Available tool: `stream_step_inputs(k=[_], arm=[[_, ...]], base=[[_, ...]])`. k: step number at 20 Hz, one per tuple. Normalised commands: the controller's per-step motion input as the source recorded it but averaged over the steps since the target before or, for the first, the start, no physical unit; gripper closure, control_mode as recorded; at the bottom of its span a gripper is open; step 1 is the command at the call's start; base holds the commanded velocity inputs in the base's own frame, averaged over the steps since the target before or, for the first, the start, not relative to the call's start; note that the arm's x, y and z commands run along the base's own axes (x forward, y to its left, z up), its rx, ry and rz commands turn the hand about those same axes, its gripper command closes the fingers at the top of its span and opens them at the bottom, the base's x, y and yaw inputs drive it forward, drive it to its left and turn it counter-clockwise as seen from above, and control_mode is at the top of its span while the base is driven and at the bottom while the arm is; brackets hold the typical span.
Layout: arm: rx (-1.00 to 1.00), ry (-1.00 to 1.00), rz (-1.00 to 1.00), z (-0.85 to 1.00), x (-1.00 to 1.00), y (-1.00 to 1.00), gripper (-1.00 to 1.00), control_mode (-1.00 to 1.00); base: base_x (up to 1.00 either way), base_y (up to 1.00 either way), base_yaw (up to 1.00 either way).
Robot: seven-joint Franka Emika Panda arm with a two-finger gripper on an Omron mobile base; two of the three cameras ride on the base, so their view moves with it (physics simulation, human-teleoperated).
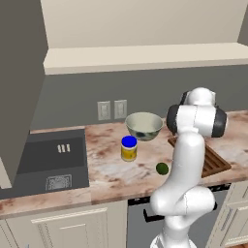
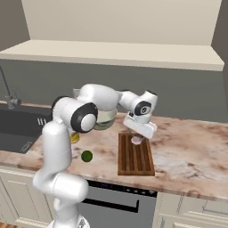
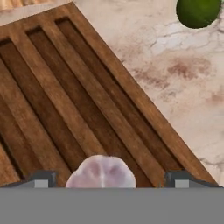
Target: Open the cabinet. Place the bowl and condiment on the counter. Then place the lime and garlic on the cutting board.
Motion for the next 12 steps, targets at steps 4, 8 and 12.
stream_step_inputs(k=[4, 8, 12], arm=[[0.00, -0.02, 0.00, 0.47, -0.94, 0.62, -1.00, -1.00], [0.00, -0.04, 0.00, 0.45, -1.00, 0.82, -1.00, -1.00], [-0.02, -0.01, 0.00, 0.12, -1.00, 0.98, -1.00, -1.00]], base=[[0.00, 0.00, 0.00], [0.00, 0.00, 0.00], [0.00, 0.00, 0.00]])
